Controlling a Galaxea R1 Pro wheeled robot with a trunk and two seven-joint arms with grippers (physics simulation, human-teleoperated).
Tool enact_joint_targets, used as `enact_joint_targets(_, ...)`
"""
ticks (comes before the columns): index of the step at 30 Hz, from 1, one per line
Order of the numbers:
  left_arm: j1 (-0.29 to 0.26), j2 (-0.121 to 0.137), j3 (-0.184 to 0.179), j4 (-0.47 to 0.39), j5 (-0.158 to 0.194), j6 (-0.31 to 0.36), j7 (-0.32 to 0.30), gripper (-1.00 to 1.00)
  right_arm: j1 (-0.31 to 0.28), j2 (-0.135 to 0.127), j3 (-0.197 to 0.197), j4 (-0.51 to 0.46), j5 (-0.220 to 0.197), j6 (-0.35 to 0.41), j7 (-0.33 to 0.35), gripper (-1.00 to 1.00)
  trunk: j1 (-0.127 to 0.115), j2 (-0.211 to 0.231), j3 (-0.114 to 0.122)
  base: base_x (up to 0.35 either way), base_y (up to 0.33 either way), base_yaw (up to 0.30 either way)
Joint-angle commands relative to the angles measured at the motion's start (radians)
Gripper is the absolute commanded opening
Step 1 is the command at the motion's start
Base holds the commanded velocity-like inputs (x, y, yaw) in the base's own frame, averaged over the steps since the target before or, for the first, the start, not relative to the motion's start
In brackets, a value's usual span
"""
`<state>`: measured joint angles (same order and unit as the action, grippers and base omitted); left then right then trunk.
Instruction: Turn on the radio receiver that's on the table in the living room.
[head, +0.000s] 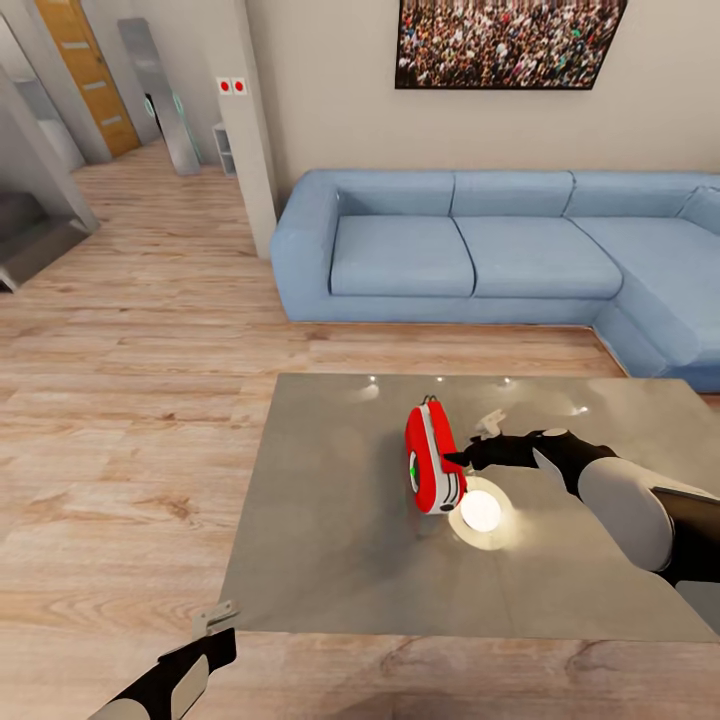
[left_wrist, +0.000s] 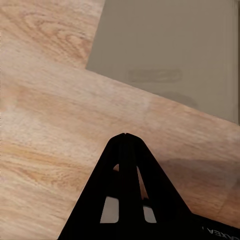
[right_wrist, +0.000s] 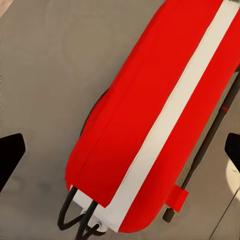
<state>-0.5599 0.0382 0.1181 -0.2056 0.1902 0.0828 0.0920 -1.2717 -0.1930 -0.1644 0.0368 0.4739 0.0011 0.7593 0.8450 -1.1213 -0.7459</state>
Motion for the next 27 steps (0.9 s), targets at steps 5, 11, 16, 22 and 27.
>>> enact_joint_targets(5,0.0,0.0,0.0,0.0,0.0,0.0,0.0,-1.0,0.0,0.0,0.0,0.0,0.0,0.0,0.0,1.0,-0.019,0.035,0.016,0.0,0.0,0.0)
enact_joint_targets(11,0.0,0.0,0.0,0.0,0.0,0.0,0.0,-1.0,0.0,0.0,0.0,0.0,0.0,0.0,0.0,1.0,-0.042,0.077,0.035,-0.072,0.0,0.0)
enact_joint_targets(16,0.0,0.0,0.0,0.0,0.0,-0.001,0.0,-1.0,0.0,-0.001,0.0,0.0,0.0,-0.001,0.0,1.0,-0.061,0.112,0.05,-0.247,0.0,0.0)
enact_joint_targets(22,0.0,0.0,0.0,0.0,0.0,-0.001,0.0,-1.0,0.0,-0.002,0.0,0.0,0.0,-0.001,0.0,1.0,-0.084,0.154,0.069,-0.324,0.0,0.0)
enact_joint_targets(27,0.0,0.0,0.0,0.0,0.0,-0.001,0.0,-1.0,0.0,-0.002,0.0,0.0,0.0,-0.001,0.0,1.0,-0.104,0.189,0.085,-0.333,0.0,0.0)
